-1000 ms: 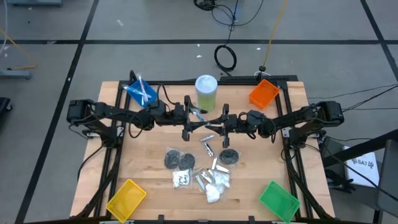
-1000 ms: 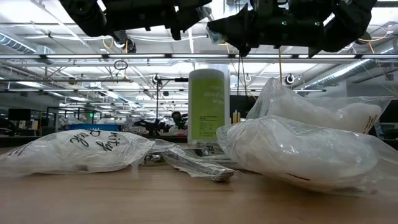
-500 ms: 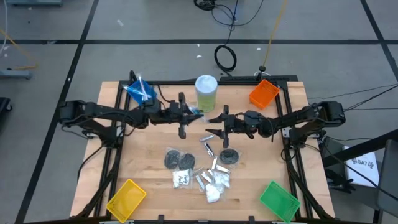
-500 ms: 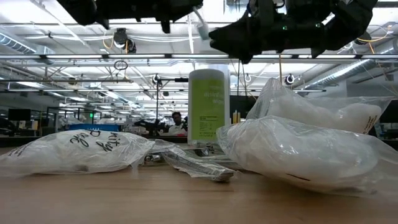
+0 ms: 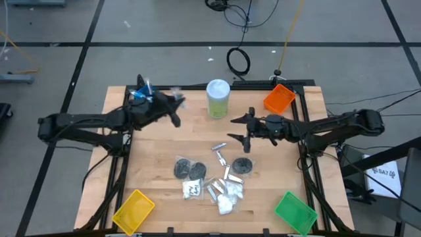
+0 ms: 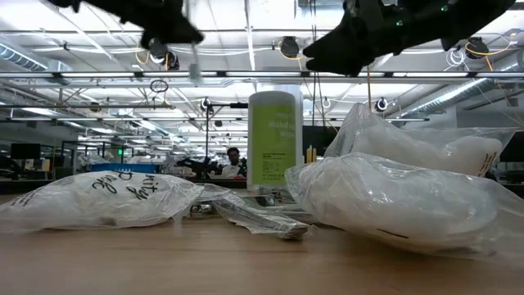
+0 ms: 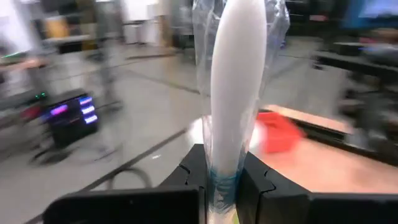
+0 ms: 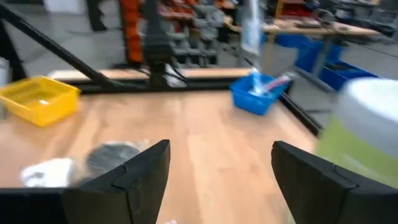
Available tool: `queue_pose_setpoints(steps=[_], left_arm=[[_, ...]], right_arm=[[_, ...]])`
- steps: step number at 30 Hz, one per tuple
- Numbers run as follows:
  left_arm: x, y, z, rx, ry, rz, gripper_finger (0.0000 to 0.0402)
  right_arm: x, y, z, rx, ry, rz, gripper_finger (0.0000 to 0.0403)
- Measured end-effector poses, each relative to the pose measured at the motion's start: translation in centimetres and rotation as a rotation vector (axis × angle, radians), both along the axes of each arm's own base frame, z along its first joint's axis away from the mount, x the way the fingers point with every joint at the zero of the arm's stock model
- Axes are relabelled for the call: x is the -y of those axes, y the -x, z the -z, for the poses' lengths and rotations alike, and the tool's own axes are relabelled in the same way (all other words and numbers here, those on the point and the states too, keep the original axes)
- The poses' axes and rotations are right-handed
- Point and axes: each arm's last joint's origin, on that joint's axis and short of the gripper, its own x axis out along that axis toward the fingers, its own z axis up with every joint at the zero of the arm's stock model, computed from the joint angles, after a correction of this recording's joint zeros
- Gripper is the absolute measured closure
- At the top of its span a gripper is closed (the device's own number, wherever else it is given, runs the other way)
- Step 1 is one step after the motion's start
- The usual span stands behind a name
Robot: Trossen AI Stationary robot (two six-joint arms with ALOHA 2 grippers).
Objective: Pick & Place Travel size toiletries
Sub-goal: Put the blue toothbrush into the blue bin
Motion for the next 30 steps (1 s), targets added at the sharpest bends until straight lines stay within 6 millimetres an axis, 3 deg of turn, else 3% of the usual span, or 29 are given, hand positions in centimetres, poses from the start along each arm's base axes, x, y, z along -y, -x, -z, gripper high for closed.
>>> queue_pose_setpoints(steps=[7,12,20,30], left_arm=[[-2.7,5.1,5.4,0.126,0.127,-0.318,0.0374],[-4.7,7.5,8.9,0.197,0.246,-0.522,0.0374],[-6.8,9.9,10.5,0.234,0.341,-0.757,0.0368],[-8.2,10.5,12.0,0.122,0.407,-0.766,0.0362]], right_arm=[[0.0,0.5,-0.4,-0.002,-0.001,0.002,0.0138],[0.0,0.4,-0.3,-0.005,-0.001,0.002,0.0146],[0.0,0.4,-0.3,-0.002,-0.001,0.002,0.0147],[0.0,0.4,-0.3,0.003,-0.001,0.002,0.0147]])
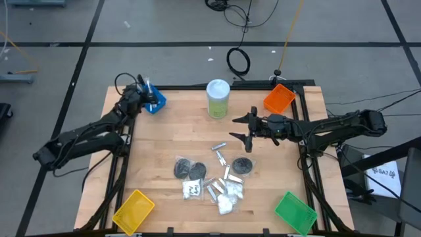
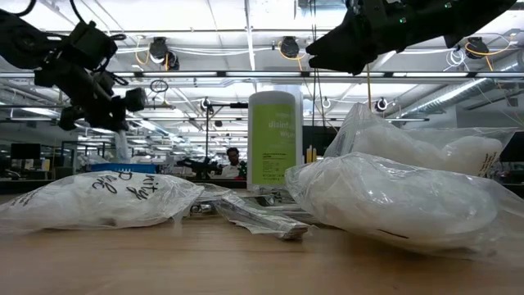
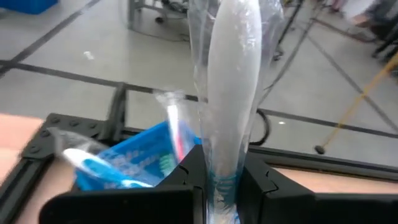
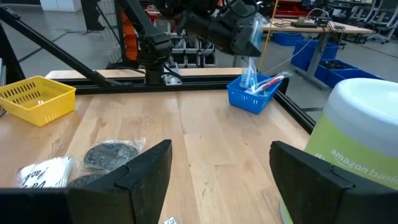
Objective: Pick & Place Travel size toiletries
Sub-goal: Put the blue toothbrush into the blue bin
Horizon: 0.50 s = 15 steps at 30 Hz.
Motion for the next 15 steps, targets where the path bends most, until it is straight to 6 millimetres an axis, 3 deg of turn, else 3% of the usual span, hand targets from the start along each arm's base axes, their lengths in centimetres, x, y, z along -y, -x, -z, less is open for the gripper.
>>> queue_pose_setpoints(steps=[7,15], left_arm=[[-0.79,0.31,0.87,-0.010,0.050,-0.051,0.0347],[-0.78,0.32,0.87,-0.018,0.049,-0.049,0.0220]], right_arm=[[0.00,0.00,0.00,0.000,0.000,0.000,0.0147],[0.00,0.00,0.01,-0.001,0.000,-0.001,0.0147]])
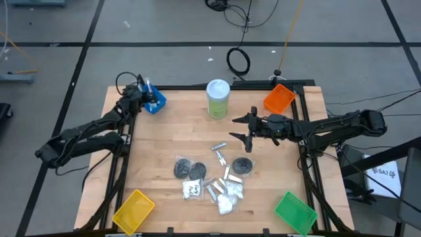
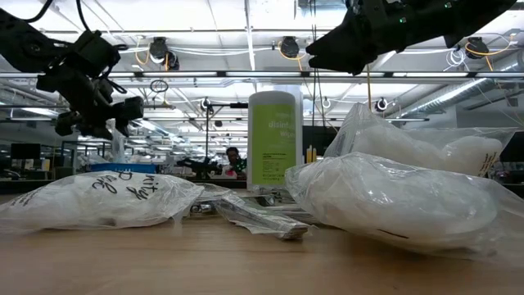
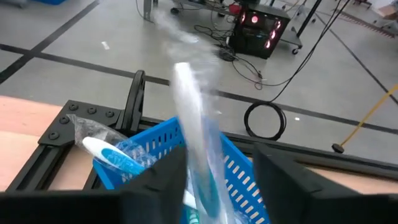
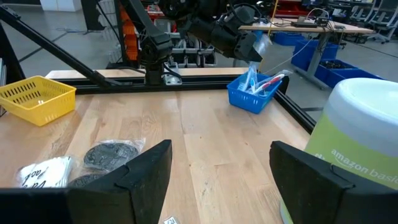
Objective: Pick & Place Travel size toiletries
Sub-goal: Put the blue toothbrush into the blue bin, then put the nail cutter into the orange bin
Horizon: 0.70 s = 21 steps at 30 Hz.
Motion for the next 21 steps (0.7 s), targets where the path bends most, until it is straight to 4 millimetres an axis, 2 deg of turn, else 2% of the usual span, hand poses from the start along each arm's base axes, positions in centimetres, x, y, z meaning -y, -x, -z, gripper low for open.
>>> queue_pose_setpoints(steps=[4,7,11,15,17,21], left_arm=[[0.1,0.0,-0.1,0.000,-0.001,0.006,0.0153],[0.2,0.1,-0.4,0.011,-0.015,0.019,0.0117],[0.6,0.3,-0.9,0.010,-0.039,0.059,0.0090],[1.2,0.3,-1.7,0.038,-0.071,0.129,0.0081],[1.6,0.0,-2.2,0.069,-0.099,0.204,0.0081],[2.4,-1.2,-4.0,0.185,-0.222,0.572,0.0080]], right_arm=[[0.0,0.0,0.0,0.000,0.000,0.000,0.0147],[0.0,0.0,0.0,-0.003,0.000,0.000,0.0147],[0.0,0.0,0.1,-0.008,-0.001,0.000,0.0147],[0.0,0.0,0.1,-0.009,-0.003,0.001,0.0147],[0.0,-0.1,0.4,-0.027,-0.014,0.002,0.0147],[0.0,-0.8,2.3,-0.127,-0.044,0.013,0.0147]])
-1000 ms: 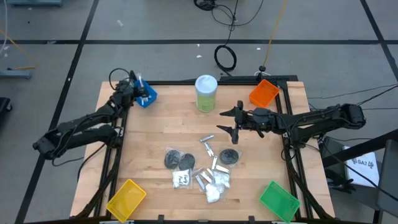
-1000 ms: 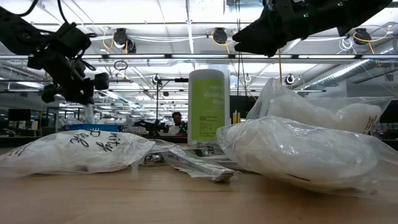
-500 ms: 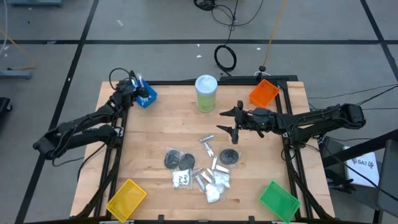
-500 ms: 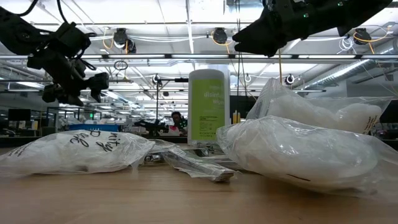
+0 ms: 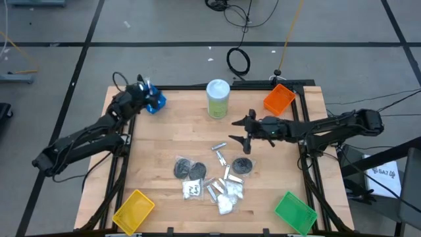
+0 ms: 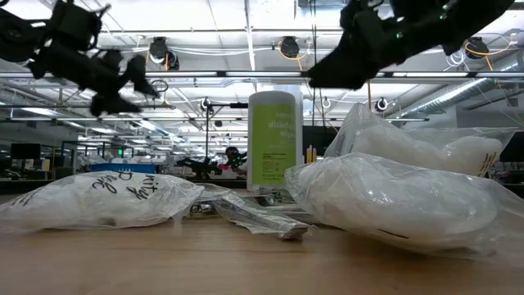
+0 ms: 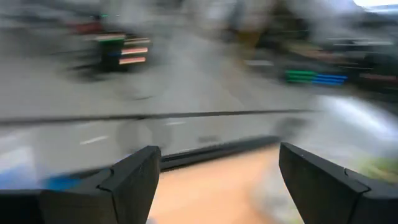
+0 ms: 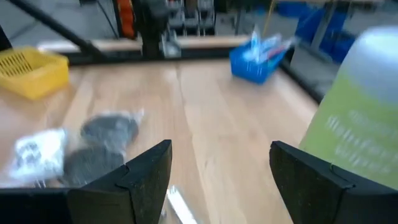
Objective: Pick & Place Travel size toiletries
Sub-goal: Put the nail cutter into the orange bin
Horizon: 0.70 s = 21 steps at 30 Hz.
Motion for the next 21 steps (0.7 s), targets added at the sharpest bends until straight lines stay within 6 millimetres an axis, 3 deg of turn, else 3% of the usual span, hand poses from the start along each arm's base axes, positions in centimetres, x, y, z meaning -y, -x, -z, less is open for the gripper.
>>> queue_pose_setpoints(steps=[3,6,14,21], left_arm=[[0.9,-1.0,-1.1,0.075,-0.096,0.273,0.0080],[1.9,-1.7,-2.0,0.129,-0.172,0.439,0.0080],[4.6,-3.5,-2.3,0.099,-0.296,0.549,0.0080],[6.5,-5.2,-1.7,0.012,-0.396,0.594,0.0080]], right_arm=[[0.0,-0.8,1.5,-0.067,0.020,-0.013,0.0147],[-0.1,-1.8,3.4,-0.158,0.054,-0.035,0.0147],[0.1,-4.6,7.8,-0.329,0.048,-0.161,0.0147],[1.1,-6.1,9.4,-0.408,0.069,-0.189,0.0147]])
